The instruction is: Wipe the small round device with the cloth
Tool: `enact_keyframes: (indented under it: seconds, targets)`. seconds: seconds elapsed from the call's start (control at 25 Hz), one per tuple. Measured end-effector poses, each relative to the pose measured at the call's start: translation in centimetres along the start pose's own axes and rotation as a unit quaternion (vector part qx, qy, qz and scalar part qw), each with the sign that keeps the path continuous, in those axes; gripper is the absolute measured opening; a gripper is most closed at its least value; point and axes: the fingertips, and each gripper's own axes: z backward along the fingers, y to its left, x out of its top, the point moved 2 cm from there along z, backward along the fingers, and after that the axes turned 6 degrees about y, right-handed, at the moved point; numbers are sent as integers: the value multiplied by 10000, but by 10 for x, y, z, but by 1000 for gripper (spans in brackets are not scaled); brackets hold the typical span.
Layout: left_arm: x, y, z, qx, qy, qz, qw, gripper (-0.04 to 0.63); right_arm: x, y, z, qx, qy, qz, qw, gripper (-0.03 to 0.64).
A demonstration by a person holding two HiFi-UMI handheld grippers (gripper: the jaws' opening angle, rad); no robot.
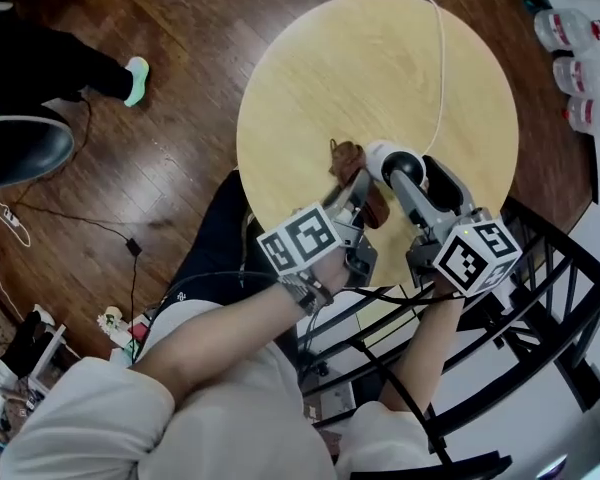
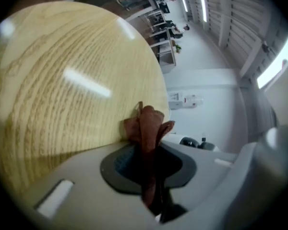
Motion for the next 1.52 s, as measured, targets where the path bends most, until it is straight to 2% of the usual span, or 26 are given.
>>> enact_keyframes:
  seconds: [0.16, 0.28, 0.44, 0.52, 0.56, 0.6, 0.64, 0.68, 0.72, 0.76, 0.8, 0.84, 0.88, 0.92, 0.96, 1.0, 1.04, 1.08, 1.24, 1.32, 1.36, 1.4, 1.44, 1.52]
  targets:
    - [-3, -21, 0, -381, 122, 262, 9989, 71, -2, -4, -1, -128, 30, 63, 9999, 285]
    - [2, -39, 3, -703, 211, 125, 9972, 69, -5, -3, -3, -158, -26, 155, 9998, 285]
    - [8, -51, 7, -802, 492, -703, 9931, 69, -7, -1, -5, -173, -69, 337, 9993, 287]
    - [16, -53, 15, -820, 685, -1145, 9877, 69, -10, 8, -10, -245, -50, 649, 9976, 286]
    - [20, -57, 21, -809, 820, -1539, 9813, 69, -12, 13, -12, -293, -66, 853, 9959, 285]
    - [23, -61, 26, -772, 992, -2116, 9693, 71, -14, 18, -11, -348, -116, 1054, 9938, 285]
    - [25, -67, 31, -709, 1194, -2898, 9470, 71, -17, 23, -7, -406, -197, 1224, 9915, 285]
    - [24, -73, 34, -610, 1419, -3892, 9081, 70, -20, 26, -1, -472, -300, 1347, 9893, 286]
    - [22, -80, 36, -476, 1649, -5038, 8466, 70, -24, 28, 5, -556, -402, 1430, 9873, 286]
    - [16, -86, 35, -349, 1851, -6180, 7633, 69, -29, 27, 11, -663, -472, 1508, 9852, 285]
    - [7, -91, 34, -289, 1979, -7142, 6708, 69, -37, 26, 14, -777, -483, 1611, 9827, 285]
    - [-3, -95, 31, -319, 2005, -7854, 5847, 69, -45, 24, 15, -878, -433, 1743, 9798, 285]
    - [-12, -97, 28, -406, 1952, -8355, 5121, 69, -52, 23, 13, -955, -341, 1885, 9768, 287]
    - [-20, -99, 24, -498, 1875, -8708, 4517, 69, -58, 21, 9, -1013, -233, 2023, 9738, 285]
    - [-27, -99, 19, -555, 1813, -8961, 4013, 69, -61, 20, 5, -1061, -131, 2155, 9706, 287]
    - [-33, -97, 15, -567, 1767, -9138, 3613, 69, -64, 19, 1, -1105, -46, 2280, 9674, 286]
    - [-37, -96, 13, -553, 1718, -9259, 3319, 69, -66, 17, -3, -1146, 25, 2394, 9641, 286]
    - [-39, -94, 12, -551, 1654, -9347, 3096, 69, -67, 16, -6, -1191, 84, 2486, 9612, 285]
    - [-38, -84, 27, -676, 1606, -9552, 2394, 69, -71, 20, -15, -1264, 183, 2591, 9574, 285]
    - [-39, -73, 37, -704, 1777, -9587, 2105, 69, -72, 22, -17, -1313, 187, 2614, 9561, 285]
    - [-40, -67, 40, -713, 1903, -9579, 2028, 69, -72, 22, -18, -1349, 152, 2617, 9556, 285]
    - [-41, -62, 44, -718, 2032, -9555, 2015, 69, -71, 21, -19, -1383, 117, 2616, 9552, 285]
    - [-40, -59, 48, -716, 2131, -9523, 2061, 69, -71, 21, -21, -1411, 100, 2614, 9548, 285]
    - [-36, -68, 57, -677, 2099, -9490, 2251, 69, -71, 24, -25, -1440, 76, 2601, 9548, 285]
